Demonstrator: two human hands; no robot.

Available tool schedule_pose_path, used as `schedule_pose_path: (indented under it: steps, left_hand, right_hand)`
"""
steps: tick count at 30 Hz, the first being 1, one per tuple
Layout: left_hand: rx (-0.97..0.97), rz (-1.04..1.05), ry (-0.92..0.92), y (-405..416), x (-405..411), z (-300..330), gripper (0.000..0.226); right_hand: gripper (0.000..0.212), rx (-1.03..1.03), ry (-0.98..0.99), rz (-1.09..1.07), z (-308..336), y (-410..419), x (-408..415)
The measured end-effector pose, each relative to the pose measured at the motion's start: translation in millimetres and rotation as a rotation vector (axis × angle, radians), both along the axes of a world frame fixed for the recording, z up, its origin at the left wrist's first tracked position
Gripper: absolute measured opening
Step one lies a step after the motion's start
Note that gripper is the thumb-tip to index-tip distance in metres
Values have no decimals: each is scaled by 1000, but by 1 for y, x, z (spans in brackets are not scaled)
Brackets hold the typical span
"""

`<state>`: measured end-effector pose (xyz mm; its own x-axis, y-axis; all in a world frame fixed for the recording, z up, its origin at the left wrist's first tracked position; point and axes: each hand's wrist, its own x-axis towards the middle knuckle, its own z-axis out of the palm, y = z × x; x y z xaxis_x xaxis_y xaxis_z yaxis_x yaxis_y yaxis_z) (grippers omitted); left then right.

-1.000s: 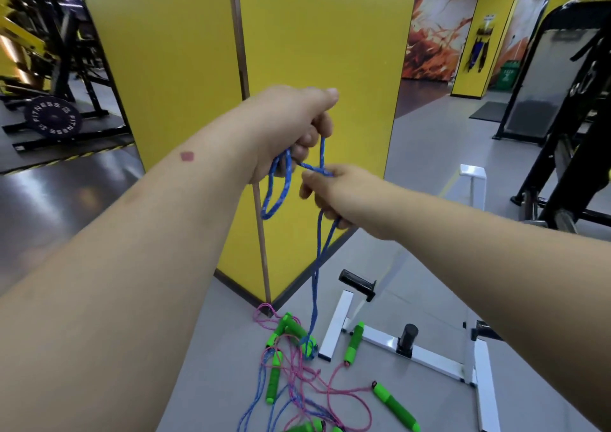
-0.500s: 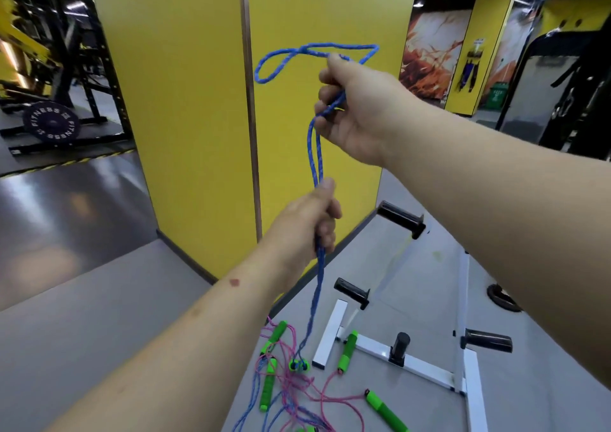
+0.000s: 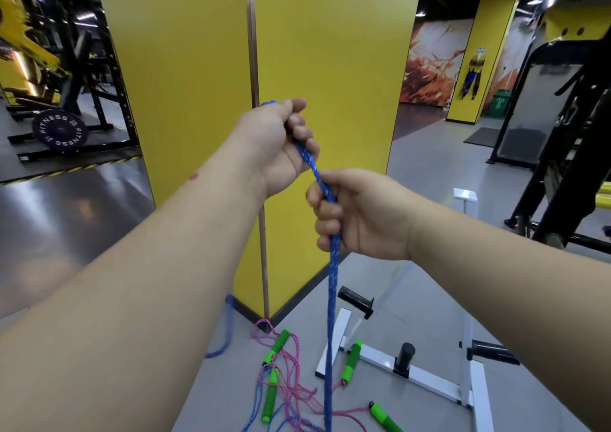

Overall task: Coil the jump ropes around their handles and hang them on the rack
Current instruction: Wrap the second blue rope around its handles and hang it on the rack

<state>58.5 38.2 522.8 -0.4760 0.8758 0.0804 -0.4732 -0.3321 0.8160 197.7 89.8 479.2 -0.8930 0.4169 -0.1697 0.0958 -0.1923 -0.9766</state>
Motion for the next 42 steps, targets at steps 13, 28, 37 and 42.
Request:
schedule_pose_path:
  steps: [13, 28, 37, 42]
  left_hand:
    - [-110, -303, 124, -34, 45, -49, 51]
    - [-38, -145, 86, -32, 25, -31, 46]
    - [-205, -367, 378, -49, 37, -90, 30]
    - [-84, -402, 25, -50, 26, -66, 38]
  right_hand:
    - [32, 190, 223, -420, 54, 3, -30]
    - [32, -110, 323, -102, 28, -35, 0]
    - [31, -110, 388, -396, 67, -8, -34]
    - [44, 37, 117, -176, 46, -5, -13]
